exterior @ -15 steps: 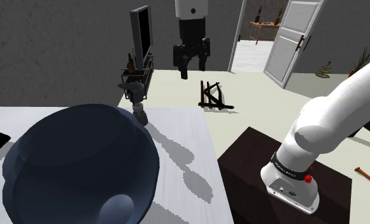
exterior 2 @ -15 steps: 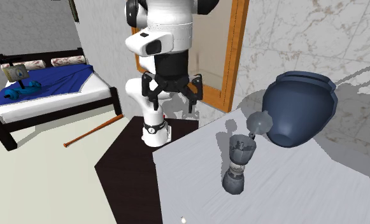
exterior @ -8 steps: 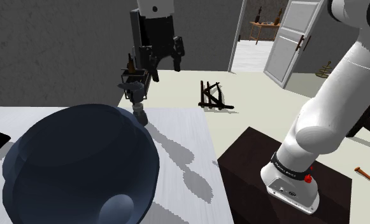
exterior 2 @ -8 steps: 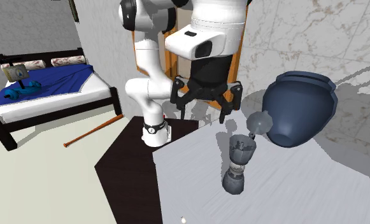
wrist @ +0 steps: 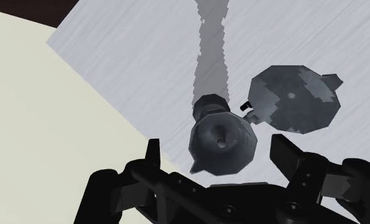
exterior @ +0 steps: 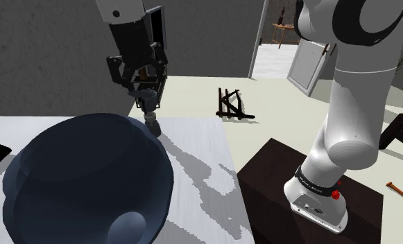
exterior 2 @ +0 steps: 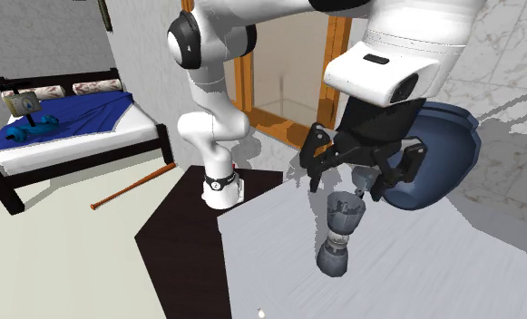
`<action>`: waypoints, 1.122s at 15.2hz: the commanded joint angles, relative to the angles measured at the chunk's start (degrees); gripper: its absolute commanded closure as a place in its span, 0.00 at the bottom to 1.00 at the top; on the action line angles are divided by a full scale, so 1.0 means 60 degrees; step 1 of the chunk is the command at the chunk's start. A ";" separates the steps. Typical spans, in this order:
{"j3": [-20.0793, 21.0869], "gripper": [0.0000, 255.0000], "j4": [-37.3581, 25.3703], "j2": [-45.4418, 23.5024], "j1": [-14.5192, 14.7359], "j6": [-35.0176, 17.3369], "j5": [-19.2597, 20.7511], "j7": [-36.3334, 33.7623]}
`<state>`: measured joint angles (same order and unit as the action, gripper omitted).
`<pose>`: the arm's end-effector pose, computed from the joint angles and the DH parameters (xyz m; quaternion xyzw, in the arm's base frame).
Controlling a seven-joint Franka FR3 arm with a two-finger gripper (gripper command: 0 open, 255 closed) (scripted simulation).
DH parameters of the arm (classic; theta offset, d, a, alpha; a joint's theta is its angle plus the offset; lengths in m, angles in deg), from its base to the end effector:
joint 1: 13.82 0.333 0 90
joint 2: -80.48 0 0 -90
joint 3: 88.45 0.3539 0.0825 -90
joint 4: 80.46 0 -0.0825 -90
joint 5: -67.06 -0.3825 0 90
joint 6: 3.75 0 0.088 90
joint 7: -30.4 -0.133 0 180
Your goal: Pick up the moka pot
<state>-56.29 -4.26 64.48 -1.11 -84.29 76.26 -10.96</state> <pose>0.4836 0.3790 0.5911 0.9965 0.0210 -0.0552 0.0598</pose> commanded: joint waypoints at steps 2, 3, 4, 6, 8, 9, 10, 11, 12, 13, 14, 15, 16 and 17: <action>-0.0011 0.00 0.0176 -0.0120 0.0035 -0.0268 0.0076 -0.0069; -0.0014 0.00 0.0354 -0.0085 0.0007 -0.0413 0.0058 -0.0066; -0.0018 0.00 0.0527 -0.0052 -0.0019 -0.0557 0.0042 -0.0064; -0.0025 0.00 0.0857 0.0002 -0.0065 -0.0838 0.0016 -0.0062; -0.0027 0.00 0.0950 0.0016 -0.0078 -0.0919 0.0009 -0.0062; -0.0028 1.00 0.0940 0.0016 -0.0079 -0.0909 0.0009 -0.0058; -0.0026 1.00 0.0933 0.0015 -0.0075 -0.0903 0.0009 -0.0062; -0.0026 1.00 0.0928 0.0009 -0.0073 -0.0902 0.0012 -0.0064; -0.0026 1.00 0.0926 0.0009 -0.0073 -0.0900 0.0012 -0.0065; -0.0026 1.00 0.0923 0.0008 -0.0073 -0.0899 0.0013 -0.0063; -0.0027 1.00 0.0927 0.0012 -0.0076 -0.0900 0.0011 -0.0061; -0.0027 1.00 0.0931 0.0015 -0.0077 -0.0901 0.0010 -0.0059; -0.0027 1.00 0.0930 0.0016 -0.0077 -0.0899 0.0009 -0.0059; -0.0026 1.00 0.0931 0.0019 -0.0077 -0.0898 0.0008 -0.0060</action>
<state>-56.42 1.29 64.61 -1.55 -89.70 76.29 -11.32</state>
